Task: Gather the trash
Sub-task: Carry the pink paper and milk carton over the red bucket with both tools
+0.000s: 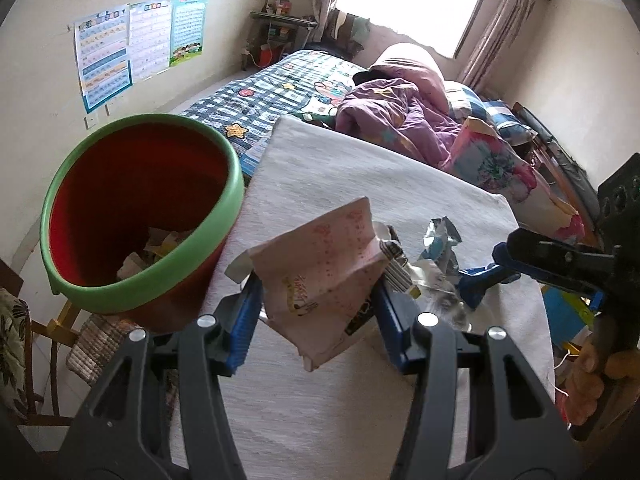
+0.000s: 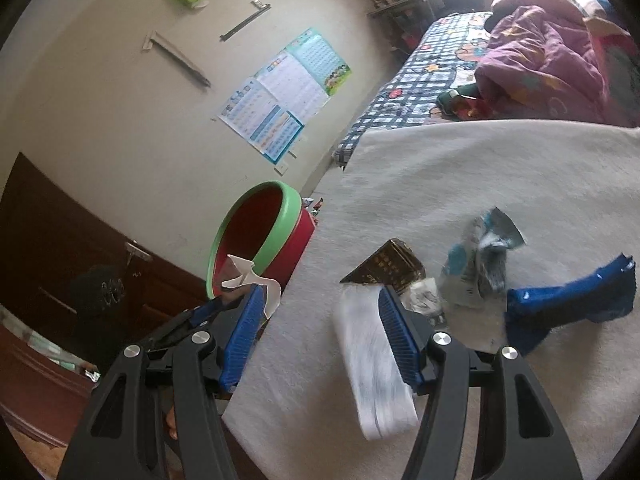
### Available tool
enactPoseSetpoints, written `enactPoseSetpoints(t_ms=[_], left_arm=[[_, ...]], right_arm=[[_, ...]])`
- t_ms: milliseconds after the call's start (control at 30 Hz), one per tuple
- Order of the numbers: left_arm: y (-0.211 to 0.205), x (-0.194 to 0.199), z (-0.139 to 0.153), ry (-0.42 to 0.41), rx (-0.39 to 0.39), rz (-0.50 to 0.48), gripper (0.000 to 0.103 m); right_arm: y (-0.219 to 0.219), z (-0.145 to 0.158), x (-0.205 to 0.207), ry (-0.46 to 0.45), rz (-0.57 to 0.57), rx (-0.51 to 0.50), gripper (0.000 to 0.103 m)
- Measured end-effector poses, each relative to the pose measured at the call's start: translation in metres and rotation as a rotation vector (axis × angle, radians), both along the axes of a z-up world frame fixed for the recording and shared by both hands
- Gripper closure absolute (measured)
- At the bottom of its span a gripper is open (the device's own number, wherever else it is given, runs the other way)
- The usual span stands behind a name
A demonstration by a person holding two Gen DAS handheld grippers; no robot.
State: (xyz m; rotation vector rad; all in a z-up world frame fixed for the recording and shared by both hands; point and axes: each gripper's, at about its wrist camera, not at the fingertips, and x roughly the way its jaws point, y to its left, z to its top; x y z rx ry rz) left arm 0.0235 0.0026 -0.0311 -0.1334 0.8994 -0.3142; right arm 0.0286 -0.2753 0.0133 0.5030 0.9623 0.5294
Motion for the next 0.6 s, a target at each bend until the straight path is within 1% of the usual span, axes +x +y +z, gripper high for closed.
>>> enactPoseSetpoints(t_ms=[167, 233, 267, 333, 433, 467, 567, 600], left_arm=[[0.01, 0.005, -0.002, 0.007, 0.001, 0.006, 0.052], [0.013, 0.007, -0.001, 0.003, 0.0, 0.008, 0.052], [0.017, 0.008, -0.001, 0.001, -0.002, 0.008, 0.052], [0.021, 0.01, -0.001, -0.001, -0.008, 0.011, 0.052], [0.027, 0.014, -0.004, 0.005, -0.015, 0.013, 0.052], [0.028, 0.015, -0.005, 0.006, -0.017, 0.012, 0.052], [0.03, 0.018, -0.005, 0.007, -0.022, 0.008, 0.052], [0.031, 0.019, -0.006, 0.007, -0.024, 0.006, 0.052]], right_arm=[[0.01, -0.008, 0.002, 0.018, 0.039, -0.068, 0.044], [0.015, -0.016, 0.0, 0.04, 0.078, -0.124, 0.041], [0.019, -0.022, -0.002, 0.055, 0.101, -0.17, 0.037], [0.025, -0.033, -0.007, 0.075, 0.127, -0.214, 0.037], [0.039, -0.052, -0.016, 0.122, 0.177, -0.254, 0.035], [0.043, -0.055, -0.019, 0.128, 0.189, -0.261, 0.033], [0.064, -0.066, -0.031, 0.145, 0.244, -0.288, 0.032], [0.073, -0.069, -0.035, 0.145, 0.266, -0.313, 0.031]])
